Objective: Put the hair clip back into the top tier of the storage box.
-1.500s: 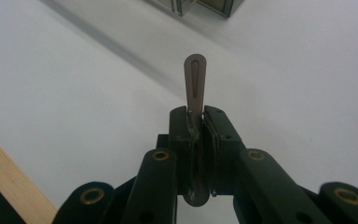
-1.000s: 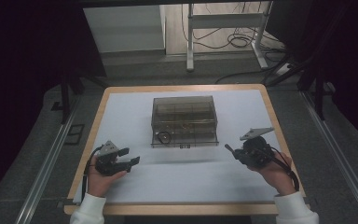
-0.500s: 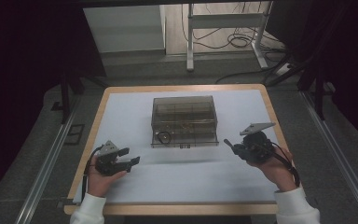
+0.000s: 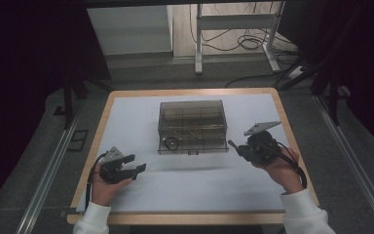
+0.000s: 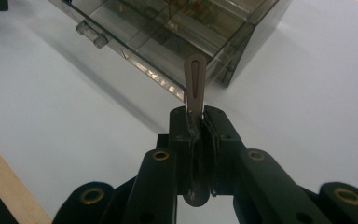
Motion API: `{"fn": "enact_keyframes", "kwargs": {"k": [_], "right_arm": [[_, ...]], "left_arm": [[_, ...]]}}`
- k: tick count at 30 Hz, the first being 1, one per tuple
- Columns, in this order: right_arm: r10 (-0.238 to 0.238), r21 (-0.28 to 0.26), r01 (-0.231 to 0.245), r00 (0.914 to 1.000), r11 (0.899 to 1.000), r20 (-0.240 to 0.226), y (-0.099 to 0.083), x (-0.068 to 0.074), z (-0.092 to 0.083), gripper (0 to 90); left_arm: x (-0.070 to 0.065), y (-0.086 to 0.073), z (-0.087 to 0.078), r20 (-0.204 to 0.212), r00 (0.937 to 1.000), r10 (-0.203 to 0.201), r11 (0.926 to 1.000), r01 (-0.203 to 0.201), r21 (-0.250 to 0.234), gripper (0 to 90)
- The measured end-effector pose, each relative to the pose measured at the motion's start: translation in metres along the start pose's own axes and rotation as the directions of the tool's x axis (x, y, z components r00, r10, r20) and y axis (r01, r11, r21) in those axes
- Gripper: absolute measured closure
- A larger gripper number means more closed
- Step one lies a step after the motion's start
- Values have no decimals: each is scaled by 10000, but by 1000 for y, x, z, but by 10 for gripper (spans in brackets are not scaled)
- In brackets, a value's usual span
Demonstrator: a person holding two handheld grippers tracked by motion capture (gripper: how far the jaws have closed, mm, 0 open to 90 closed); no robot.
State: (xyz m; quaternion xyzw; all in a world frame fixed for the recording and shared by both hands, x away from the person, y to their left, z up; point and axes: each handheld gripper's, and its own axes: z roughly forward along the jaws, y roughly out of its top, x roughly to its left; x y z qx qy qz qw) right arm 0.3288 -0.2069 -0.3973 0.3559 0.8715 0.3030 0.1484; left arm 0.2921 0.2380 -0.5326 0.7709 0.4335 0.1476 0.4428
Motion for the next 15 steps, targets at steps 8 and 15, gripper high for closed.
{"fn": "enact_keyframes", "kwargs": {"k": [8, 15], "right_arm": [[-245, -18, 244, 9997, 9997, -85, 17, 6, 4, 818], [-428, 27, 429, 9987, 9991, -285, 31, 10, 16, 818]], "left_arm": [[0, 0, 0, -18, 10000, 43, 10000, -43, -36, 347], [0, 0, -1, -6, 10000, 27, 10000, -27, -34, 346]]}}
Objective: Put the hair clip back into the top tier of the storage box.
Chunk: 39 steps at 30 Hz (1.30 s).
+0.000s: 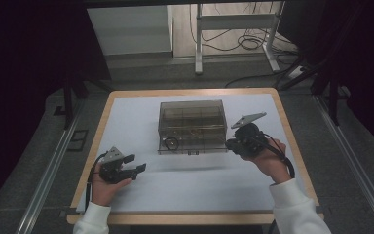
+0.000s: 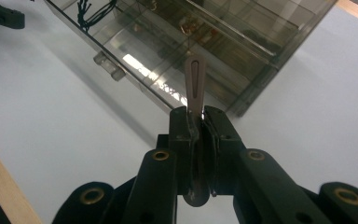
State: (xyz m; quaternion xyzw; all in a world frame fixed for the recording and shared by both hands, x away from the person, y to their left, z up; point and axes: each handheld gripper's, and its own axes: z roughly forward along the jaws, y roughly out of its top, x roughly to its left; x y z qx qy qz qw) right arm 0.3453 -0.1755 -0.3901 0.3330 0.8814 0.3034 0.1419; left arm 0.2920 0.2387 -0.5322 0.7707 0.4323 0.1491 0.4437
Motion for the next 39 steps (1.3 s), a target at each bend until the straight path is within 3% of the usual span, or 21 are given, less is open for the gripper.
{"fn": "enact_keyframes", "kwargs": {"k": [17, 39], "right_arm": [[-414, 107, 419, 9983, 9991, -415, 30, 11, 26, 818], [-530, 193, 546, 9960, 9983, -716, 45, 16, 53, 817]], "left_arm": [[1, 0, -1, 3, 10000, -17, 10000, 17, -20, 347], [2, -1, -1, -9, 10000, -44, 10000, 44, -3, 346]]}}
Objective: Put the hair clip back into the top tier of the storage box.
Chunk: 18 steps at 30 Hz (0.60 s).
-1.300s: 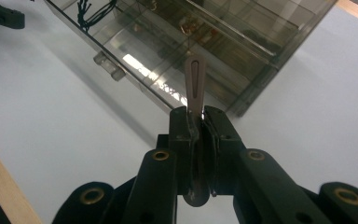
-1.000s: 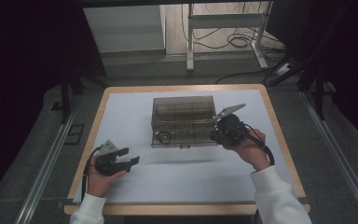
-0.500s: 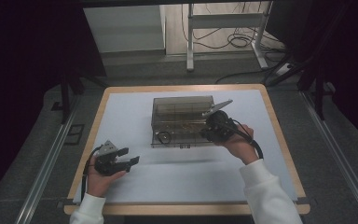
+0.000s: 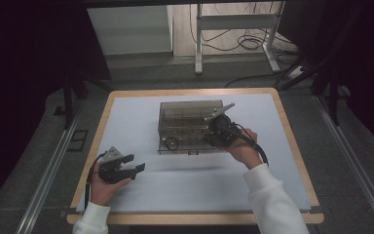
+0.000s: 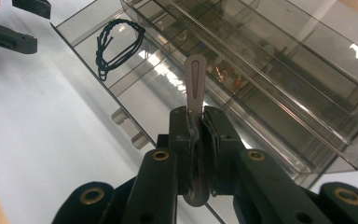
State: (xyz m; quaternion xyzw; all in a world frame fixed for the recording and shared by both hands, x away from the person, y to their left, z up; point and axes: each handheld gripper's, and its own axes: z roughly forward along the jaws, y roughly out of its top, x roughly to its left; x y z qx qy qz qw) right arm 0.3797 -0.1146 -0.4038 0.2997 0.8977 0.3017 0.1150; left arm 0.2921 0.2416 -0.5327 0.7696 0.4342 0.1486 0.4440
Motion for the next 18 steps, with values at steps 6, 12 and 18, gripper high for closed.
{"fn": "enact_keyframes", "kwargs": {"k": [6, 12, 18], "right_arm": [[-87, -3, 87, 9999, 10000, -94, 4, 2, 6, 818], [-148, 50, 149, 9998, 9999, -148, 9, 5, 13, 817], [-262, 71, 264, 9993, 9996, -271, 13, 8, 20, 817]], "left_arm": [[1, 0, -1, -13, 10000, 22, 10000, -22, -1, 346], [1, 0, -1, -9, 10000, -4, 10000, 4, -5, 347], [2, -1, -1, -12, 10000, -17, 10000, 17, -5, 346]]}}
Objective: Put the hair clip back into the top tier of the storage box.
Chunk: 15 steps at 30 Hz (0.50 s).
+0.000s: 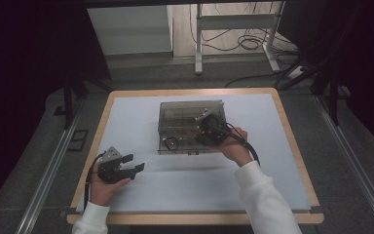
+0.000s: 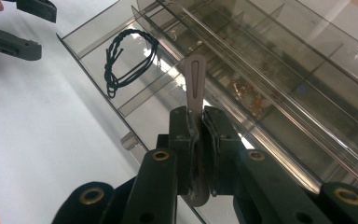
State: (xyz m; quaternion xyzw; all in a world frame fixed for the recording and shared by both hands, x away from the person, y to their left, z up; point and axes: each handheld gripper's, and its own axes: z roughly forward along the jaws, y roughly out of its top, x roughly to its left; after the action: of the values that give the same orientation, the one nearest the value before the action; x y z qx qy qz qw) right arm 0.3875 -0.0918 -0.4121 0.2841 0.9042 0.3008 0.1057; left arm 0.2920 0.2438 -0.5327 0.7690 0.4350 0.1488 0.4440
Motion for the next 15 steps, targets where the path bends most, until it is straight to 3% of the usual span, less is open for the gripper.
{"fn": "enact_keyframes", "kwargs": {"k": [15], "right_arm": [[-57, 228, 61, 9999, 9997, -149, 3, 3, 17, 816]], "left_arm": [[1, -1, -1, -14, 10000, -31, 10000, 31, -9, 346]]}}
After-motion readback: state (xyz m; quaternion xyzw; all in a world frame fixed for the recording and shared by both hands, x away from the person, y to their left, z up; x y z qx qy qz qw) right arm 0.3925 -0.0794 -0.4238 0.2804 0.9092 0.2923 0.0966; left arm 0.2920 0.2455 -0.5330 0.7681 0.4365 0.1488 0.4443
